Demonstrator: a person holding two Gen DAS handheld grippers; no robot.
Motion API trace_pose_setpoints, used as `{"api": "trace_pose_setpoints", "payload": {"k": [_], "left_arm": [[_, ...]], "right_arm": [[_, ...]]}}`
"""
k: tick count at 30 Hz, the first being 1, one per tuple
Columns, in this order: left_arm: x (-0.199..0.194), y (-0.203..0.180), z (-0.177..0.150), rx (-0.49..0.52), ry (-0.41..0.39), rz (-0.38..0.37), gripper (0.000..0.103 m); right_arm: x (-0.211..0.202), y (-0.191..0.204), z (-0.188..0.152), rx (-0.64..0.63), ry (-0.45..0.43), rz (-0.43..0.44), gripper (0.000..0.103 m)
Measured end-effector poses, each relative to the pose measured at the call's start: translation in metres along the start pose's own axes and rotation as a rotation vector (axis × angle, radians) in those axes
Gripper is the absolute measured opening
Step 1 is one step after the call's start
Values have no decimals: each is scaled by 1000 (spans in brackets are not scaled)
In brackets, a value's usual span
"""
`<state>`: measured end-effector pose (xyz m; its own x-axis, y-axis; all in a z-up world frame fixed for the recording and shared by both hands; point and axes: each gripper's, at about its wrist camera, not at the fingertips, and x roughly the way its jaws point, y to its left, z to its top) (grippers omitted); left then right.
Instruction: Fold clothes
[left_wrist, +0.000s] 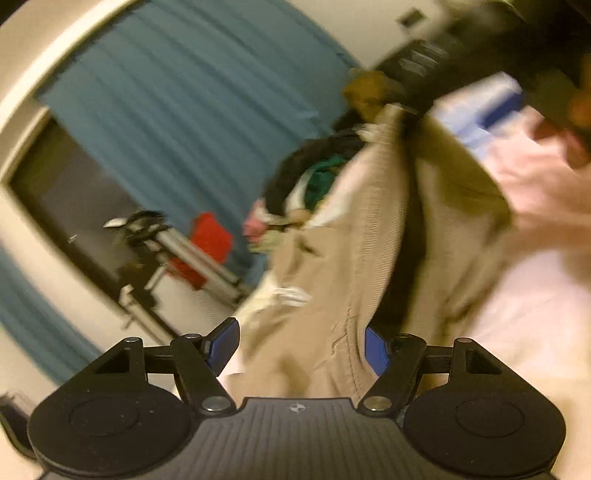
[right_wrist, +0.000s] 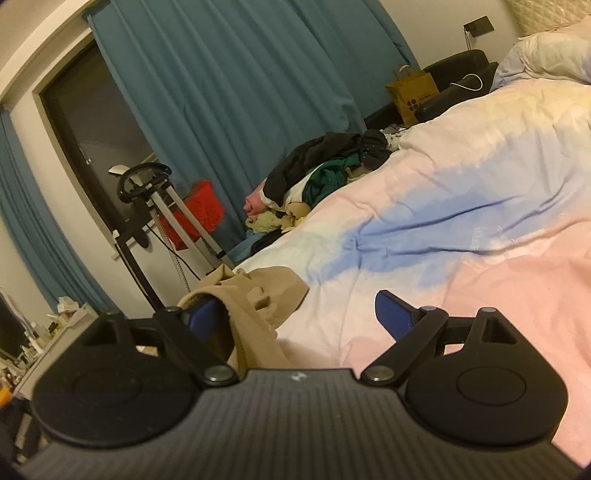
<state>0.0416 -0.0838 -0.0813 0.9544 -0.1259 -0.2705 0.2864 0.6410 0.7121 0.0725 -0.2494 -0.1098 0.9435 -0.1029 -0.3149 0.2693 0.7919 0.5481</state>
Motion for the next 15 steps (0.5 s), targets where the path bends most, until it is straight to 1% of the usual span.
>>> {"api": "trace_pose_setpoints", "payload": {"k": [1,4,7,8,10,13,14,15], "left_arm": [[-3,11,2,-43,-18,35,73],[-15,41,10,-183,-87,100,76],[-20,70,17,-326,-130,97,76],[-19,78,19,-364,-131,93,76],[-16,92,21,-432,-125,83,76],[-12,109,19,-514,-92,61,76],[-10,116,15,-544,-80,49,76],[-5,126,13,-568,-73,32,76]], "right_arm": [[1,0,0,0,5,-5,90],[5,-2,-2,-5,45,-22,90],[8,0,-5,-42,124,-20,90],[7,1,-6,-62,159,-14,90],[5,4,-6,-102,224,-3,90],[-9,4,3,-159,288,9,90],[-16,1,8,-160,281,6,90],[-24,-4,16,-143,249,-3,90]]}}
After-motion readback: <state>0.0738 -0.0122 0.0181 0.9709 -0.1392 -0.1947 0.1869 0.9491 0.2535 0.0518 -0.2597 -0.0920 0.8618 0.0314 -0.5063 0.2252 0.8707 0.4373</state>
